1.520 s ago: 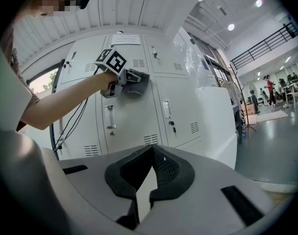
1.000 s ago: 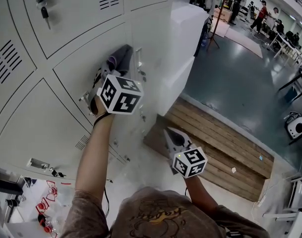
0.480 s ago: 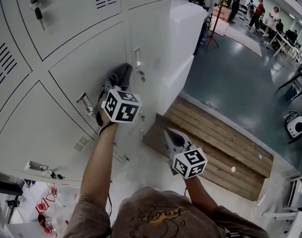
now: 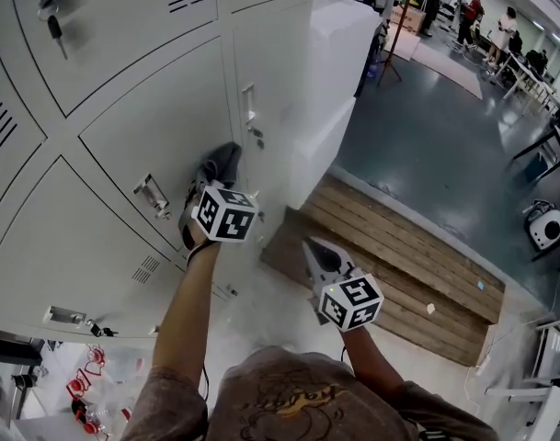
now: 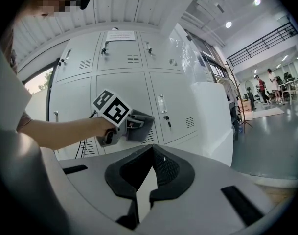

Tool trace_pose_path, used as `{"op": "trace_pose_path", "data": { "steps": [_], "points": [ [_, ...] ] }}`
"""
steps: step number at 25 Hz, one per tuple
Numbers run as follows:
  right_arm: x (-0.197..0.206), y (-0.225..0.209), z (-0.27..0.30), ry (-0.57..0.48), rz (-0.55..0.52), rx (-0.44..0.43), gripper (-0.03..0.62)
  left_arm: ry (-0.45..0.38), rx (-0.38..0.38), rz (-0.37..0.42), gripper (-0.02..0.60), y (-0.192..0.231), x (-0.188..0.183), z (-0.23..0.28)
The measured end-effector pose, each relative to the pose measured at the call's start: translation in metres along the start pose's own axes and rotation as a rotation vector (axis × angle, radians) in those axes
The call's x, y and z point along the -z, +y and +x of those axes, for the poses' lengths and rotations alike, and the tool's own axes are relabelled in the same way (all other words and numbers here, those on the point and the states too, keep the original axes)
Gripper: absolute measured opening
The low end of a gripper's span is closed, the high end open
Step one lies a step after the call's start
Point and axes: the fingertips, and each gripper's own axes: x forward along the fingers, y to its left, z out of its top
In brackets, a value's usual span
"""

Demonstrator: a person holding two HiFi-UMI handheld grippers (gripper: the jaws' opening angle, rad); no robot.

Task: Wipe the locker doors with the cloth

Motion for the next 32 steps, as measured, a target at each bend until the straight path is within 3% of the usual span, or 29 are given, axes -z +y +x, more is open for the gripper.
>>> {"op": "trace_pose_path", "data": {
  "steps": [8, 13, 23, 32],
  "points": [
    [0.003, -0.005, -0.002, 0.008, 0.003, 0.013, -0.003, 0.063, 0.064, -0.020, 0.040, -0.029, 0.041, 0.014],
    [0.004, -0.005, -0.002, 0.012, 0.002, 0.013, -0.003, 0.063, 0.090, -0.048, 0.040, -0.038, 0.048, 0.016],
    [0.002, -0.005, -0.002, 0.006, -0.002, 0.013, -0.003, -0.069, 0.143, -0.084, 0.040, -0.045, 0.012, -0.016],
    [-0.003, -0.002, -0.002, -0.004, -0.017, 0.001, -0.003, -0.249, 0.157, -0.149, 0.040, -0.030, -0.032, -0.074]
  ]
}}
